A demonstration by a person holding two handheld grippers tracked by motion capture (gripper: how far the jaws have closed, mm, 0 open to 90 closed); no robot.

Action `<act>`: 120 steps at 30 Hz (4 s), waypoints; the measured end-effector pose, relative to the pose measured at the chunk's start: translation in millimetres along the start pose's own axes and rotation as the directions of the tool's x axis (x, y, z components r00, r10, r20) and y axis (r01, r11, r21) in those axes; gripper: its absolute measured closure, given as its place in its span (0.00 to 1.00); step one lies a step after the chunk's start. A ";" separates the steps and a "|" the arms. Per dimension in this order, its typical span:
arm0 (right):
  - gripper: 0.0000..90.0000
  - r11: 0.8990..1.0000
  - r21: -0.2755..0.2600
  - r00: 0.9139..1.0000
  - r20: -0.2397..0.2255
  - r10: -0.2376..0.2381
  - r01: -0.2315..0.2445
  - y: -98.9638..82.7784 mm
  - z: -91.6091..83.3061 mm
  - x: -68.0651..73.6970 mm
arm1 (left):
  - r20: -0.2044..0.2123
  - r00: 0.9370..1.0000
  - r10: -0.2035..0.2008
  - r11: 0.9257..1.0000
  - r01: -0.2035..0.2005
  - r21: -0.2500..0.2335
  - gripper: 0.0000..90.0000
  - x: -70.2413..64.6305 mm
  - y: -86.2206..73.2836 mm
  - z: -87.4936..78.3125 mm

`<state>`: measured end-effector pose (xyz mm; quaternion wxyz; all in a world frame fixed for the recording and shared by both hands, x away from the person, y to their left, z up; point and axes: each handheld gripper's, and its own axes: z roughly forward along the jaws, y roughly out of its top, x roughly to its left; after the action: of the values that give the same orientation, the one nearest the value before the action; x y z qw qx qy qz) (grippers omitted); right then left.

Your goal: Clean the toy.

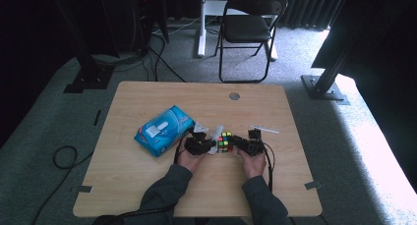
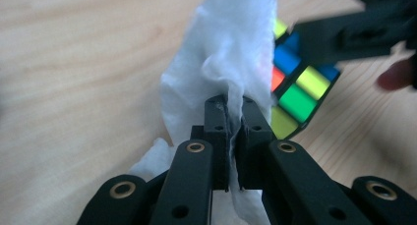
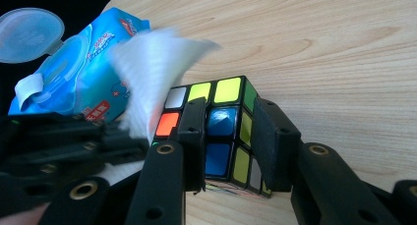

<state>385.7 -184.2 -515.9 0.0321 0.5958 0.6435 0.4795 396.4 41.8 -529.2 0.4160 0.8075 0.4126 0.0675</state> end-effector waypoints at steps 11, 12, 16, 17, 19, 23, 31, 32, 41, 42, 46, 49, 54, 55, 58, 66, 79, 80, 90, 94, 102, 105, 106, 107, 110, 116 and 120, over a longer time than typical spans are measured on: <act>0.75 1.000 -0.002 1.000 0.004 0.002 -0.002 -0.1 0.0 0.1 | -0.040 0.999 0.000 0.999 0.001 0.041 0.94 1.2 -4.6 12.6; 0.75 1.000 -0.002 1.000 0.004 0.003 -0.003 -0.1 0.0 0.1 | -0.038 0.999 0.003 0.999 -0.001 0.043 0.94 1.4 -4.4 12.0; 0.75 1.000 -0.001 1.000 0.003 0.003 -0.003 0.1 0.0 -0.1 | -0.029 1.000 -0.004 1.000 0.005 0.021 0.94 1.9 -1.8 3.1; 0.75 1.000 -0.001 1.000 0.003 0.004 -0.004 0.1 0.0 -0.1 | -0.026 1.000 -0.005 1.000 0.005 0.010 0.94 2.0 -0.2 -0.9; 0.75 1.000 -0.001 1.000 0.003 0.004 -0.004 0.0 0.0 -0.1 | -0.022 1.000 -0.008 1.000 0.008 -0.002 0.94 1.7 1.7 -5.6; 0.75 1.000 -0.003 1.000 0.004 0.005 -0.005 -0.1 0.0 0.1 | 0.014 1.000 -0.003 0.996 0.004 -0.086 0.94 -3.5 11.6 -32.3; 0.75 1.000 -0.002 1.000 0.004 0.007 -0.007 0.0 0.0 0.0 | 0.046 0.999 0.021 0.997 -0.018 -0.073 0.94 -11.3 9.9 -31.0; 0.75 1.000 -0.002 1.000 0.004 0.008 -0.008 0.0 0.0 0.0 | 0.043 0.999 0.020 0.998 -0.017 -0.059 0.94 -11.2 7.6 -27.6; 0.75 1.000 -0.003 1.000 0.006 0.007 -0.007 -0.3 0.0 0.3 | 0.011 1.000 0.020 0.999 -0.020 0.026 0.93 -8.3 -10.6 -2.9; 0.75 1.000 -0.003 1.000 0.006 0.007 -0.007 -0.3 -0.1 0.3 | 0.008 1.000 0.024 0.999 -0.024 0.033 0.93 -8.5 -12.6 -0.3; 0.75 1.000 -0.003 1.000 0.006 0.007 -0.007 -0.3 0.0 0.3 | -0.002 1.000 0.029 0.998 -0.029 0.047 0.93 -8.4 -15.9 4.5; 0.75 1.000 -0.003 1.000 0.005 0.008 -0.008 -0.2 0.0 0.1 | -0.014 0.999 0.049 0.997 -0.049 0.055 0.93 -10.0 -14.7 5.2; 0.75 1.000 -0.003 1.000 0.004 0.008 -0.008 0.0 0.1 -0.2 | -0.010 0.999 0.039 0.998 -0.038 0.049 0.93 -9.1 -15.6 5.0; 0.75 1.000 -0.003 1.000 0.003 0.008 -0.008 0.2 0.1 -0.4 | -0.010 0.999 0.038 0.998 -0.038 0.049 0.93 -8.9 -15.7 4.9; 0.75 1.000 -0.002 1.000 0.002 0.009 -0.009 0.3 0.2 -0.7 | -0.011 0.999 0.038 0.998 -0.038 0.049 0.93 -7.9 -16.0 3.9; 0.75 1.000 -0.002 1.000 0.002 0.008 -0.008 0.3 0.1 -0.6 | -0.017 1.000 0.020 0.999 -0.020 0.027 0.94 -2.3 -16.2 -6.2; 0.67 1.000 -0.024 1.000 -0.010 0.003 -0.003 2.1 -4.9 -2.0 | -0.052 0.999 0.011 1.000 -0.013 -0.024 0.94 10.7 -17.4 -41.2; 0.66 1.000 -0.026 1.000 -0.008 0.001 -0.001 2.3 -5.6 -2.2 | -0.059 0.998 0.012 1.000 -0.013 -0.023 0.94 12.0 -18.8 -43.1; 0.61 0.999 -0.036 1.000 0.024 -0.019 0.020 4.2 -15.1 -5.1 | -0.144 0.989 -0.014 1.000 0.016 0.014 0.89 30.7 -36.5 -60.7; 0.60 0.999 -0.039 0.999 0.042 -0.027 0.028 5.3 -20.2 -8.5 | -0.192 0.981 -0.010 1.000 0.012 0.006 0.72 32.5 -38.3 -72.7; 0.59 0.998 -0.042 0.997 0.063 -0.039 0.042 6.8 -28.9 -12.5 | -0.249 0.969 0.002 0.999 -0.013 -0.044 0.57 32.2 -40.6 -102.7; 0.59 0.998 -0.042 0.996 0.073 -0.046 0.050 7.0 -32.6 -14.8 | -0.254 0.967 -0.010 0.997 -0.009 -0.073 0.57 36.1 -43.7 -115.2; 0.59 0.998 -0.044 0.996 0.076 -0.046 0.050 6.6 -34.2 -15.8 | -0.256 0.966 -0.018 0.997 -0.004 -0.082 0.56 37.4 -44.8 -119.8; 0.59 0.998 -0.043 0.996 0.081 -0.049 0.053 6.1 -35.9 -17.3 | -0.259 0.966 -0.022 0.996 -0.003 -0.095 0.56 38.8 -46.1 -124.5; 0.59 0.998 -0.042 0.994 0.095 -0.048 0.052 4.5 -41.1 -23.4 | -0.267 0.963 -0.031 0.992 -0.003 -0.126 0.56 42.8 -49.9 -137.8; 0.58 0.998 -0.040 0.993 0.108 -0.051 0.056 -0.7 -47.3 -34.4 | -0.272 0.959 -0.082 0.984 0.034 -0.175 0.55 52.4 -59.5 -154.8; 0.58 0.998 -0.045 0.992 0.116 -0.046 0.052 -2.6 -49.2 -38.1 | -0.285 0.952 -0.113 0.980 0.059 -0.192 0.55 58.9 -64.5 -158.8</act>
<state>364.6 -242.5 -511.3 0.0953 0.6055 0.6433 0.4588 323.5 202.5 -487.5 0.4241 0.7284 0.4971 0.2060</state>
